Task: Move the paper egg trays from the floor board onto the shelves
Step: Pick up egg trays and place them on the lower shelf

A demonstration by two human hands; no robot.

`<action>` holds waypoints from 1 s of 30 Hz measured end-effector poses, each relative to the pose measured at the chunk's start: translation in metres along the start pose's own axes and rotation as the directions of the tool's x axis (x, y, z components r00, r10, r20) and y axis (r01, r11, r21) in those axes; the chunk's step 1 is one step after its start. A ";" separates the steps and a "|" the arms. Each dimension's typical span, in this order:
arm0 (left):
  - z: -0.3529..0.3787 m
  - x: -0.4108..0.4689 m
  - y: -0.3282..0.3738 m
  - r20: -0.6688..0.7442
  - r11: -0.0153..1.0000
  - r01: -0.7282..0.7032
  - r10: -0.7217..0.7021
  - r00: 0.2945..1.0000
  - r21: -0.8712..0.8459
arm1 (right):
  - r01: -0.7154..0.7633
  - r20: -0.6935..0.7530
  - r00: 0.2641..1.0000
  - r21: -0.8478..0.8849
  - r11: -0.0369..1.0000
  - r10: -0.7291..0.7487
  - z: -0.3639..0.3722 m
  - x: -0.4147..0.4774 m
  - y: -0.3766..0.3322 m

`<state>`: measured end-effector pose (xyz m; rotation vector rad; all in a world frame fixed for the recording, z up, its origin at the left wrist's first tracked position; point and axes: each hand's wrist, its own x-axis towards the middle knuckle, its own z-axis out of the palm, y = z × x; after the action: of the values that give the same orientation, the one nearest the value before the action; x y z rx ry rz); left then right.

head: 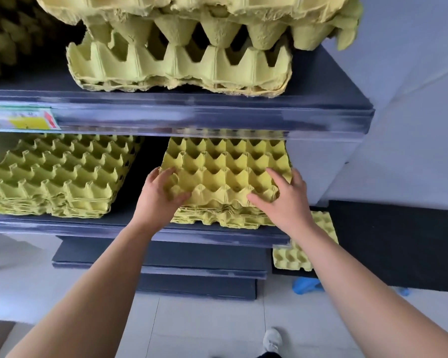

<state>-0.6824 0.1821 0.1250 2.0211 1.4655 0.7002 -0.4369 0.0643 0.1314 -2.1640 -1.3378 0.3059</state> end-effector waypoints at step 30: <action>0.103 -0.056 0.099 0.120 0.806 -0.568 0.555 0.823 0.164 | -0.067 -0.087 0.995 -0.107 0.992 0.057 -0.058 -0.057 0.086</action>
<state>-0.5601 0.0894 0.1141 2.6452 0.9056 0.7269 -0.3724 -0.0353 0.1232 -2.2860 -1.2693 0.1671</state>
